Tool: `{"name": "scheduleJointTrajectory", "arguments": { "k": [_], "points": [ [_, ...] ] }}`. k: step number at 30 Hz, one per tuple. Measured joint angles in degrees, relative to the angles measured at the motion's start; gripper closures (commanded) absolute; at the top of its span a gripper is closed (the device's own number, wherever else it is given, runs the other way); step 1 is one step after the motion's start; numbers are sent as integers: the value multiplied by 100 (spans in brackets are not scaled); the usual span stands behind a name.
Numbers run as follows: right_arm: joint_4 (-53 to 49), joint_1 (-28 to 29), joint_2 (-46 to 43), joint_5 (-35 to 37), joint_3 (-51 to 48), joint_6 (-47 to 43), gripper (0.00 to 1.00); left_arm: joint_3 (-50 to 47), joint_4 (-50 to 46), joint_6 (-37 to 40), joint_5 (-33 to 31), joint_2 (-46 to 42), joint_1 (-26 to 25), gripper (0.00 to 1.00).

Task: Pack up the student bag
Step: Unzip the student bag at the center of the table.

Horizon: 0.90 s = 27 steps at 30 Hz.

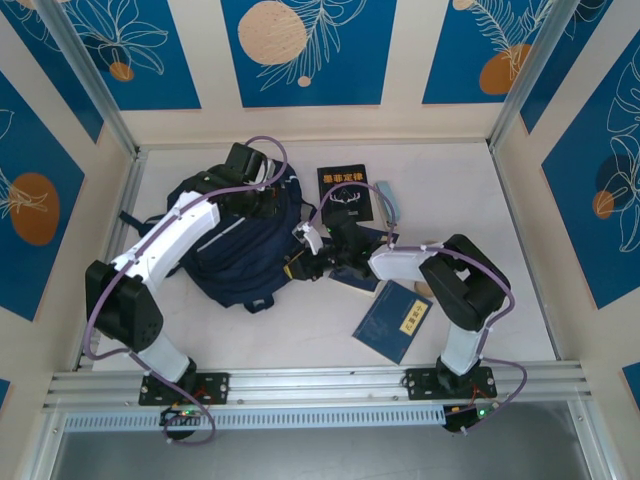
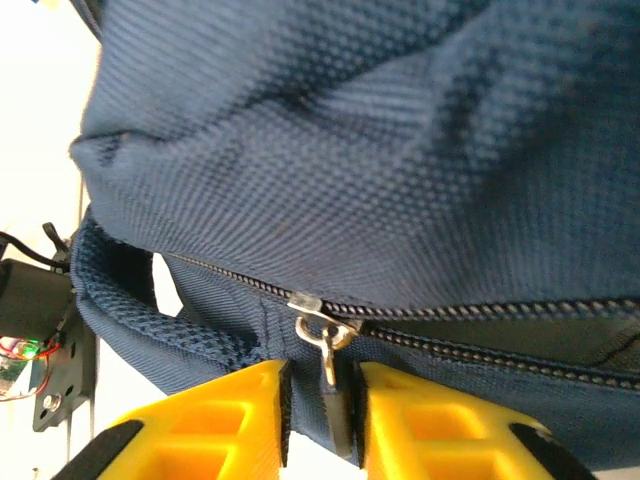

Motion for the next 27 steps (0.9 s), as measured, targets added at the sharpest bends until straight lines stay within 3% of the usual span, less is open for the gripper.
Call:
{"name": "scheduleJointTrajectory", "arguments": {
  "k": [5,7,9,11,15,27],
  "points": [
    [22,2,0,192,0,-13,99,0,2,2,4,0,0,100],
    [20,2,-4,291,0,-17,100,0,2,4,2,0,0,100],
    [-7,-2,-28,393,0,-35,100,2,-2,15,-7,7,4,85],
    [-90,-35,-111,485,0,-48,100,20,-37,87,-35,15,4,62],
    [-334,-280,-306,586,-2,-48,100,190,-140,365,-35,15,11,45],
    [-855,-1010,-378,520,35,114,100,-345,-549,1919,256,-13,-68,41]
  ]
}}
